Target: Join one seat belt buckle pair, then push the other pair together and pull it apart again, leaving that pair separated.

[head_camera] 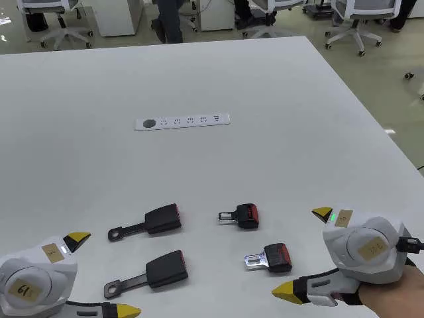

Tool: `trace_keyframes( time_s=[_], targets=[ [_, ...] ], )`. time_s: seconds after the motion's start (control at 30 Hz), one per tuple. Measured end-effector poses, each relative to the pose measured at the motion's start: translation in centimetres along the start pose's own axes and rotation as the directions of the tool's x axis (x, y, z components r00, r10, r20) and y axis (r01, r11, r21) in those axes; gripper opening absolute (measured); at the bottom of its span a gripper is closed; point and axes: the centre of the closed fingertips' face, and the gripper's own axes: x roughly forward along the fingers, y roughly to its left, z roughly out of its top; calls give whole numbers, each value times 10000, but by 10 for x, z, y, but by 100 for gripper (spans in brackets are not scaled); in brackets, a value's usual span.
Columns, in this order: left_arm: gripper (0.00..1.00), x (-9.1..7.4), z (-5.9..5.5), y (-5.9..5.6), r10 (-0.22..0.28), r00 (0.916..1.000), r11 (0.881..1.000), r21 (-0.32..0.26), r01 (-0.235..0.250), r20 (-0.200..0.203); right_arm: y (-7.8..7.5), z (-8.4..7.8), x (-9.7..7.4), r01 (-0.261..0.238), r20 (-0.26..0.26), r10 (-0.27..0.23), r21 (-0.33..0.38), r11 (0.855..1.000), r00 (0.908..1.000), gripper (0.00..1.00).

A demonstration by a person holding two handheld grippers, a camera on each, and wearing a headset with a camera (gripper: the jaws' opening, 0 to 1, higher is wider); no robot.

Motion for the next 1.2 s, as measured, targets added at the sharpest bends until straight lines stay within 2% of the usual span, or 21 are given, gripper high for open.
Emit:
trace_keyframes(
  time_s=[0.43, 0.67, 0.83, 1.0, 1.03, 1.07, 1.1, 1.2],
  targets=[
    [100, -2, 1, -2, -20, 10000, 10000, -57, 20, 16, 2, 5, -3, -50, 192, 49, 14, 10000, 9998, 100],
    [100, -3, 5, -1, -1, 9999, 10000, 2, 1, 110, 4, 4, -6, -136, 153, 136, 24, 9999, 9998, 100],
    [100, -1, 3, -2, -50, 9999, 10000, -10, 50, 95, 3, 4, -8, -106, 134, 108, -95, 9999, 9999, 100],
    [100, -1, 5, -6, -145, 9998, 9999, 22, 144, 101, 2, 5, -10, -90, 159, 92, -141, 9999, 9998, 100],
    [100, -1, 4, -5, -144, 9999, 9999, 23, 144, 92, 2, 6, -10, -80, 235, 83, -132, 9999, 9997, 99],
    [100, 0, 3, -4, -138, 9999, 9999, 26, 138, 83, 3, 11, -10, -55, 576, 54, 19, 10000, 9983, 100],
    [100, -1, 5, -6, -145, 9999, 9999, 16, 145, 81, 5, 20, -11, -183, 1127, 165, 148, 9997, 9935, 100],
    [99, -2, 5, -7, -185, 9998, 9998, 8, 185, 66, 4, 18, -11, -143, 917, 145, -23, 9999, 9957, 100]
  ],
)
